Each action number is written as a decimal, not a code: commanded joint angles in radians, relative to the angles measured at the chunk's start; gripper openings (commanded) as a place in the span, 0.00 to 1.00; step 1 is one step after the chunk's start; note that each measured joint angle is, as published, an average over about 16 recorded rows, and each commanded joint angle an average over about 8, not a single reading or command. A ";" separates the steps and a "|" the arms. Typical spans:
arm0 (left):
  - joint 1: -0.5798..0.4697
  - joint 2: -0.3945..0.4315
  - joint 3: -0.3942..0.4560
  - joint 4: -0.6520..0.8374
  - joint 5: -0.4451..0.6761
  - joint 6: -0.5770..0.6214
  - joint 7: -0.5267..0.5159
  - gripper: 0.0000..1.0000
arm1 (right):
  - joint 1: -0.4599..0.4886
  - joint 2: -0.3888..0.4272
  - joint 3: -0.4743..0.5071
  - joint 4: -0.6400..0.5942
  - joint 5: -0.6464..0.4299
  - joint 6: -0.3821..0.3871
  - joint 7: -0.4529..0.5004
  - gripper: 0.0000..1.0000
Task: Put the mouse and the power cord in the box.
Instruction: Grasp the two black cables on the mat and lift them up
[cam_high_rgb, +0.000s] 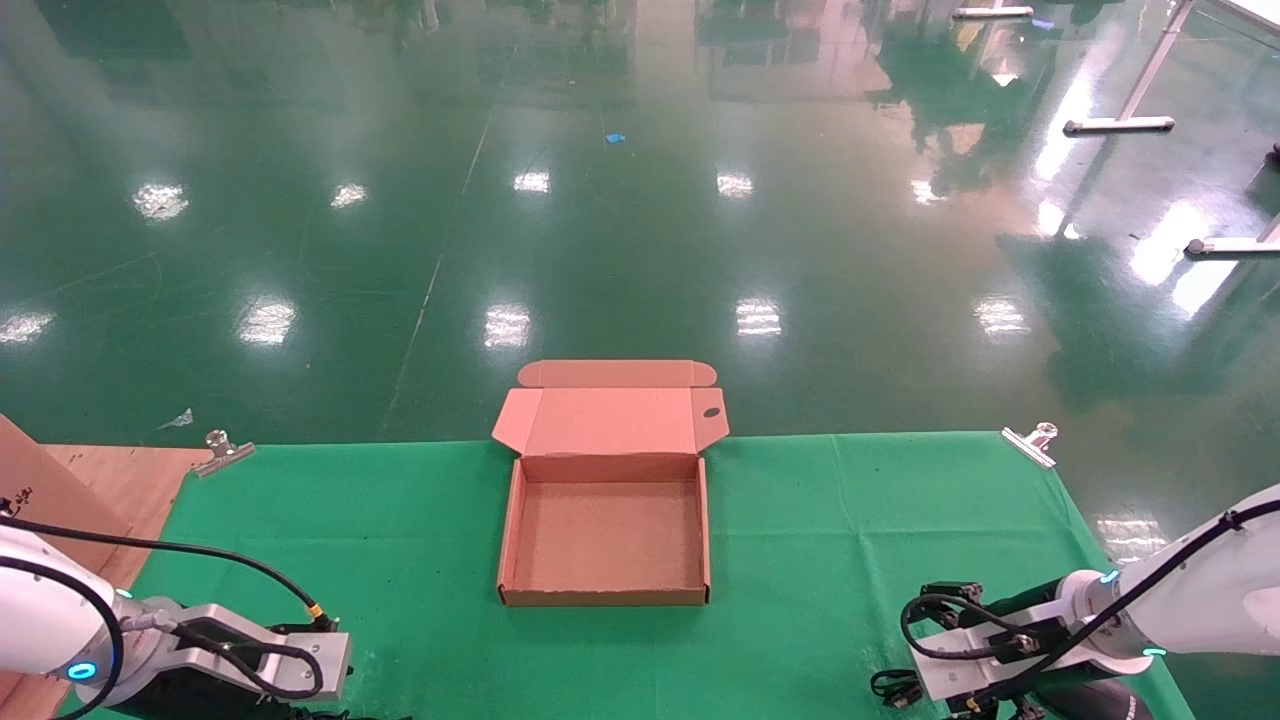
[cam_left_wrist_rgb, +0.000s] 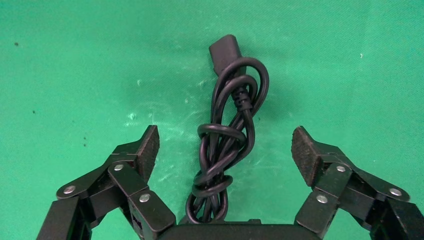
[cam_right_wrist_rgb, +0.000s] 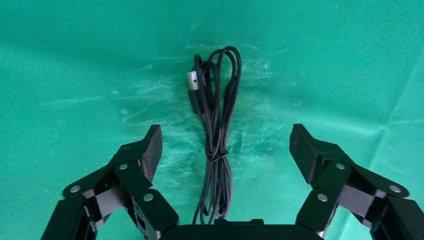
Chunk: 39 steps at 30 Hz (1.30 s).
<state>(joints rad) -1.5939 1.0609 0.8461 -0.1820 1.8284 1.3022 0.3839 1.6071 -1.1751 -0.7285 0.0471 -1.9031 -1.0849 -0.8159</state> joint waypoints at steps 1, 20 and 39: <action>-0.004 0.002 -0.001 0.015 0.000 -0.002 0.006 0.00 | 0.003 -0.004 0.000 -0.007 0.000 0.006 -0.004 0.00; -0.007 0.027 0.001 0.103 0.002 -0.018 0.047 0.00 | -0.003 -0.014 -0.002 -0.039 -0.004 0.025 -0.033 0.00; -0.016 0.031 -0.002 0.143 -0.003 -0.007 0.072 0.00 | -0.025 -0.015 0.002 -0.044 0.001 0.126 -0.027 0.00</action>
<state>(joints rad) -1.6129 1.0903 0.8443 -0.0402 1.8257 1.2970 0.4556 1.5847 -1.1883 -0.7261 0.0033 -1.9006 -0.9665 -0.8429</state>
